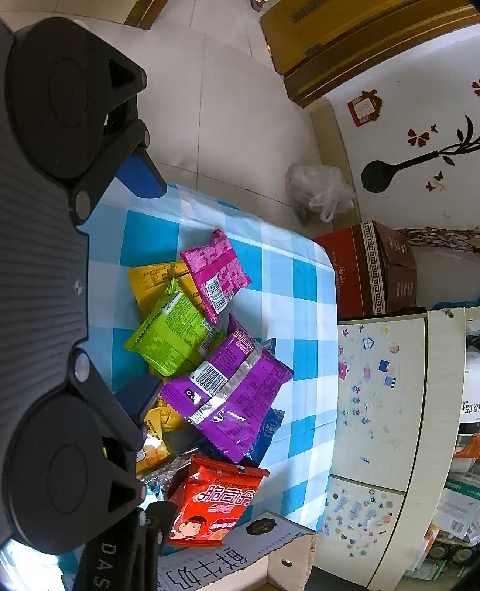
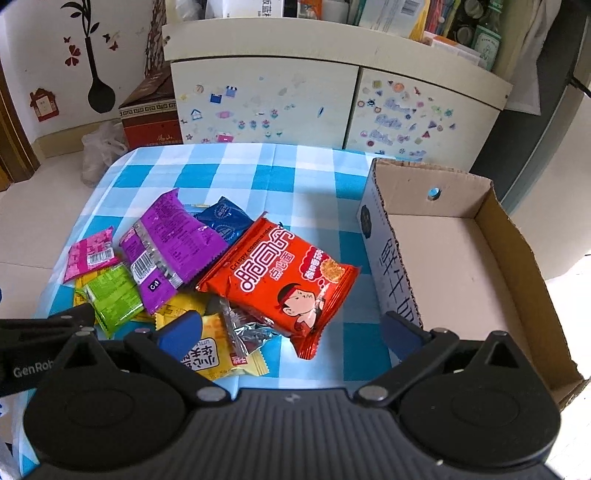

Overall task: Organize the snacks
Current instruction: 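Move the right tool toward the red bag while the left tool approaches the purple bag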

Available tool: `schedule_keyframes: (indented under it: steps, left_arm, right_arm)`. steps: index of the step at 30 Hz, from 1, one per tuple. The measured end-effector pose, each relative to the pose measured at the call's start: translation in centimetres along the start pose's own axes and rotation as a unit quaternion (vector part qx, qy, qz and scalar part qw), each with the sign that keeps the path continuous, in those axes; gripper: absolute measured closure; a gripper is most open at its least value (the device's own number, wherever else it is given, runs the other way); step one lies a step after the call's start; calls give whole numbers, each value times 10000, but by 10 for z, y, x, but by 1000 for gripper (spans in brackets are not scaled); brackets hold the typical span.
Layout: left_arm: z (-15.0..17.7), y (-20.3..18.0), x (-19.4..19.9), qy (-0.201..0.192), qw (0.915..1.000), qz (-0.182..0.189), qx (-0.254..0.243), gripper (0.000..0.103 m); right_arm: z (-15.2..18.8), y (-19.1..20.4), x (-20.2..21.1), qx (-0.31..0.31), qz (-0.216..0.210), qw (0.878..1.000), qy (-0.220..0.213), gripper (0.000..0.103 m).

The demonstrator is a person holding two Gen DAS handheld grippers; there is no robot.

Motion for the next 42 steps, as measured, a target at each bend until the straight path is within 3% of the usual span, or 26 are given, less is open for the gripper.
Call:
schedule_keyframes:
  steps: [42]
  left_arm:
    - [0,0,1,-27,9999,-111,-19,0]
  right_arm:
    - [2,4,-1,259,190,9994,-119,1]
Point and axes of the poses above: each gripper's, at about its wrist camera, not at the fingertips, and x roughly against the way its jaws point, y to its left, z to its underside, the point moved 5 cm from there along -x, roughly the way its jaws point, and after that the axes turned 11 degrees about -y, right-handed, at the moved point
